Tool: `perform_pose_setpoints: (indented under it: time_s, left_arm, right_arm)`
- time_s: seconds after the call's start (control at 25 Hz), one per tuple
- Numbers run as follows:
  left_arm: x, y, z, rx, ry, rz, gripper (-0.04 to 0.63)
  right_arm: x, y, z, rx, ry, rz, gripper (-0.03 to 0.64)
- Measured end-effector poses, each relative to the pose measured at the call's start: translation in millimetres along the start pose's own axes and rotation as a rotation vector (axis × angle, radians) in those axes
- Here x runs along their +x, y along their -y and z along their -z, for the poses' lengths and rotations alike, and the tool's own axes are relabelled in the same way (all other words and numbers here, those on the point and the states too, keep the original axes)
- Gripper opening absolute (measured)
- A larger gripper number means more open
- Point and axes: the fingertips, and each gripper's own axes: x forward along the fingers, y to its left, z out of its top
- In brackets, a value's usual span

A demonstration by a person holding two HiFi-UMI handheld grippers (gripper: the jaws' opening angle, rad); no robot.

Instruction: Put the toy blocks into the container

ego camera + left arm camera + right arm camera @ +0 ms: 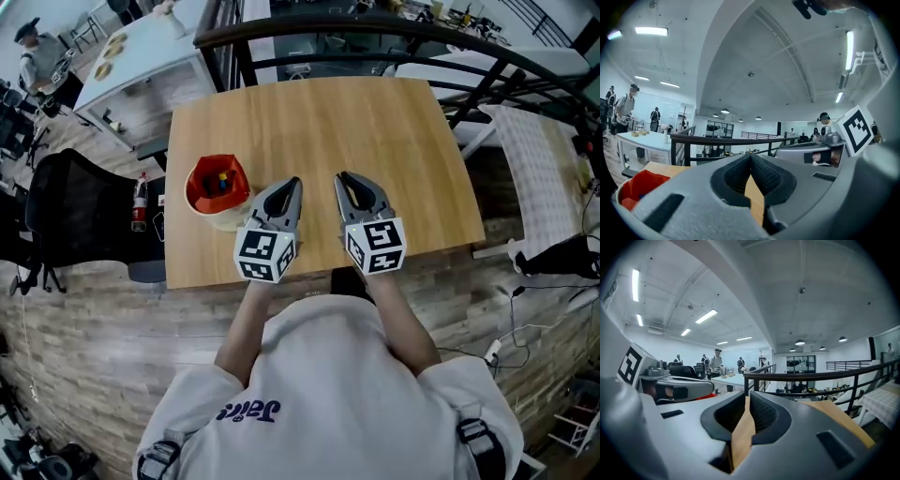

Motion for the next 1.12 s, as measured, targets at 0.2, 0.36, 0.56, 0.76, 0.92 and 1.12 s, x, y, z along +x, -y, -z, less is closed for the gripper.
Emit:
perform_pose_setpoints:
  time_s: [0.2, 0.36, 0.56, 0.76, 0.92, 1.12]
  left_arm:
    - [-6, 28, -4, 0.030, 0.010, 0.051, 0.006]
    - [-10, 41, -1, 0.048, 0.011, 0.072, 0.006]
    - [-16, 54, -5, 0.056, 0.021, 0.079, 0.006]
    - [-24, 52, -15, 0.047, 0.051, 0.075, 0.006]
    - [-31, 55, -24, 0.049, 0.063, 0.064, 0.006]
    - [-45, 44, -18, 0.045, 0.067, 0.026, 0.006]
  right_arm:
    - [-36, 20, 3, 0.032, -0.019, 0.125, 0.023]
    - [-51, 24, 6, 0.054, 0.001, 0.146, 0.017]
    - [-69, 23, 5, 0.050, 0.020, 0.173, 0.015]
    - [-71, 16, -1, 0.040, 0.028, 0.179, 0.015]
    - [-80, 14, -10, 0.027, 0.030, 0.180, 0.015]
    - [-86, 7, -3, 0.019, 0.010, 0.171, 0.015]
